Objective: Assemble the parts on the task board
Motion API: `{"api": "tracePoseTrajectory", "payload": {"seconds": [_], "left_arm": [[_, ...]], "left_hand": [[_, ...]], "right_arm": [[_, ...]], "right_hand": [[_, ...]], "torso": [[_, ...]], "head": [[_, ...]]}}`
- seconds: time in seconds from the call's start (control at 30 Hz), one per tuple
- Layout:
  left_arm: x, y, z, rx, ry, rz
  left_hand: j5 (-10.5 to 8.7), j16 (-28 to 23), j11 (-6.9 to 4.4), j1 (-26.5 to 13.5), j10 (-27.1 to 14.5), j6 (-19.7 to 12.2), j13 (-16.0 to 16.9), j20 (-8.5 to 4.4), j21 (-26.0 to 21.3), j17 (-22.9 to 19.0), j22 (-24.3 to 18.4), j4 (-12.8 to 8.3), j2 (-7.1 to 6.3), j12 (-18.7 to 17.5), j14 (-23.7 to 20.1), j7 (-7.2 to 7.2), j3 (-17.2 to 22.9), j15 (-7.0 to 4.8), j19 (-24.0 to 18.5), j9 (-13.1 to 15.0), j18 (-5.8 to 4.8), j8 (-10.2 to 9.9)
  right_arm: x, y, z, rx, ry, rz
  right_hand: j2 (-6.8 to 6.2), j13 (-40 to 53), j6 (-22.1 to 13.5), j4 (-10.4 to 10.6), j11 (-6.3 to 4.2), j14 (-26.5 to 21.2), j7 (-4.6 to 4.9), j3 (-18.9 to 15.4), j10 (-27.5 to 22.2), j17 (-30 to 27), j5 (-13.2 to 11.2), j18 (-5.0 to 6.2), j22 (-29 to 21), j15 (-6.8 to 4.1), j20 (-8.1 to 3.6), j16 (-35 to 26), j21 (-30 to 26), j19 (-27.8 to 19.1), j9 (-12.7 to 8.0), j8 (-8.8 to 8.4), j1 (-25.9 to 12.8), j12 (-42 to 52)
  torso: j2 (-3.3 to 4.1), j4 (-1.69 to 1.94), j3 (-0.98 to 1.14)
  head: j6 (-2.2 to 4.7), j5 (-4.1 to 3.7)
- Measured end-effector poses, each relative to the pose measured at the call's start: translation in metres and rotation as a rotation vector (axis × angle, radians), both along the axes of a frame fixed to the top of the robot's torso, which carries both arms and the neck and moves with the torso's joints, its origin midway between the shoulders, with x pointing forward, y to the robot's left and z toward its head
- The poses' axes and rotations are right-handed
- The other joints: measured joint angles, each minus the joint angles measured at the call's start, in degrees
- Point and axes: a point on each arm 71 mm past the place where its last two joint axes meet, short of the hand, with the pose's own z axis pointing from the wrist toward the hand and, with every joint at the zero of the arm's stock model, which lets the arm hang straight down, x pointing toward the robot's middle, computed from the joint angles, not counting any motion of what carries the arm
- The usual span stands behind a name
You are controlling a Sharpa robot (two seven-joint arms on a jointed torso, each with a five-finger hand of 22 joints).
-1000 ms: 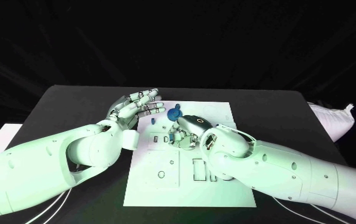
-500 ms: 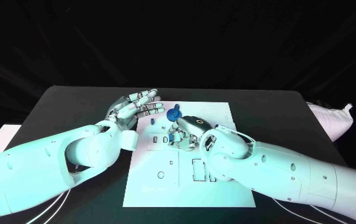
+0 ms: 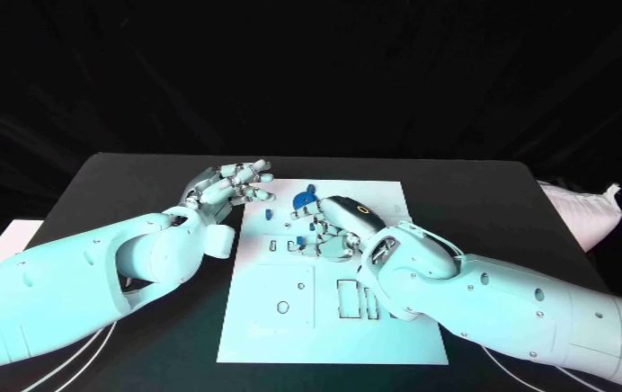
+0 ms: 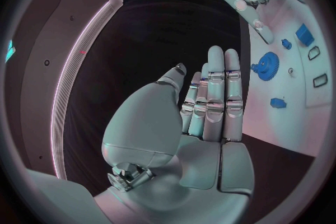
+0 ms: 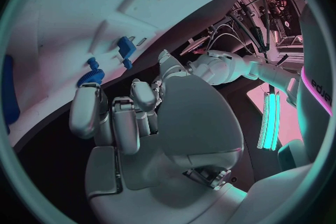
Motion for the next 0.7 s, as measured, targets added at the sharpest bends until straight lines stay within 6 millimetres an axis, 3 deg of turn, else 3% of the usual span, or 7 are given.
{"api": "tracePoseTrajectory", "payload": {"seconds": [0.07,0.13,0.2,0.3,0.57,0.63,0.7], "left_arm": [[0.001,0.001,-0.001,0.033,-0.001,-0.020],[0.001,0.000,-0.003,0.083,0.004,-0.051],[0.000,-0.001,-0.004,0.136,0.016,-0.080],[-0.002,-0.004,-0.005,0.248,0.045,-0.138],[-0.001,-0.020,0.005,0.685,0.118,-0.354],[0.001,-0.026,0.009,0.816,0.122,-0.395],[0.004,-0.030,0.012,0.918,0.122,-0.414]], "left_hand": [[-0.57,7.68,-1.18,-0.47,3.17,1.32,0.36,-1.65,4.08,7.06,2.26,0.84,-0.46,0.13,2.12,-1.13,0.65,-1.50,3.48,-0.02,0.01,0.11],[-2.66,26.43,-2.28,-2.37,6.09,1.89,1.99,-2.73,9.55,26.79,6.35,2.46,-0.88,2.17,2.61,-1.75,-0.19,-2.26,6.04,-0.10,0.01,0.11],[-3.89,42.32,-2.80,-4.64,8.32,2.28,4.70,-3.35,18.79,43.41,16.61,4.41,-1.19,5.59,2.56,-2.19,-1.84,-2.56,8.53,-0.05,-1.05,0.33],[-3.26,56.48,-3.95,-5.61,5.24,2.36,16.48,-4.28,32.15,58.43,31.21,7.35,-0.24,18.84,2.54,-3.26,-4.81,-3.19,8.71,1.05,-2.31,3.23],[-5.03,64.96,-4.73,-11.02,0.89,3.95,34.79,-4.33,43.76,60.57,45.79,9.81,1.24,38.82,2.57,-4.83,-12.20,-3.84,9.61,5.44,-3.20,12.07],[-5.72,66.78,-5.66,-11.02,1.83,4.41,39.39,-4.81,46.43,60.57,49.82,9.83,1.24,43.38,2.56,-5.53,-13.72,-4.85,11.13,8.05,-4.49,15.70],[-5.87,68.04,-6.37,-11.25,3.24,3.50,43.60,-5.42,48.80,60.57,53.51,9.73,1.48,47.41,2.56,-6.44,-15.16,-5.31,12.57,11.26,-4.51,19.51]], "right_arm": [[-0.002,-0.006,0.006,0.032,-0.008,0.014],[-0.004,-0.017,0.014,0.069,-0.016,0.021],[-0.005,-0.029,0.021,0.096,-0.021,0.017],[-0.003,-0.051,0.033,0.135,-0.021,-0.006],[0.007,-0.109,0.049,0.211,0.023,-0.131],[0.010,-0.118,0.050,0.224,0.039,-0.161],[0.013,-0.124,0.049,0.233,0.052,-0.179]], "right_hand": [[0.61,-0.06,0.00,0.13,0.00,0.00,0.00,-0.13,0.00,0.00,0.00,0.00,0.03,0.00,0.08,0.00,0.00,-0.08,0.08,0.00,1.26,0.27],[1.14,-0.07,0.00,-0.10,0.00,0.00,0.00,0.10,0.00,0.00,0.34,0.00,0.35,0.00,0.28,0.00,0.00,0.12,0.19,0.00,2.36,0.47],[1.67,-0.35,0.25,-0.36,0.00,0.00,-0.25,0.36,0.00,0.00,0.45,0.00,0.50,0.00,0.28,0.00,0.00,0.13,0.30,0.00,2.89,0.47],[1.95,-0.58,0.47,-0.36,-0.20,0.00,-0.46,0.36,-0.20,0.00,0.68,0.00,0.51,0.00,0.28,0.00,0.00,0.13,0.38,0.00,3.16,0.47],[2.17,-0.58,1.15,-0.36,-0.21,0.00,-0.71,0.36,-0.20,0.00,0.68,0.00,0.72,0.00,0.06,0.00,0.00,0.35,0.46,0.25,3.39,0.46],[2.17,-0.71,1.15,-0.36,-0.21,0.00,-0.71,0.36,-0.20,-0.01,0.68,0.00,0.71,0.00,0.06,0.00,0.00,0.35,0.46,0.24,3.39,0.47],[2.17,-0.84,1.15,-0.36,-0.20,0.00,-0.71,0.36,-0.19,0.01,0.68,0.00,0.62,0.00,0.06,-0.22,0.00,0.35,0.46,0.24,3.39,0.46]], "torso": [[-0.15,-0.07,0.07],[-0.36,-0.16,0.17],[-0.54,-0.31,0.24],[-0.83,-0.71,0.36],[-1.82,-1.70,0.76],[-2.04,-1.91,0.91],[-2.20,-2.05,1.03]], "head": [[0.01,0.08],[-0.02,0.09],[-0.07,0.21],[-0.25,0.74],[-0.53,2.01],[-0.64,2.41],[-0.72,2.66]]}}
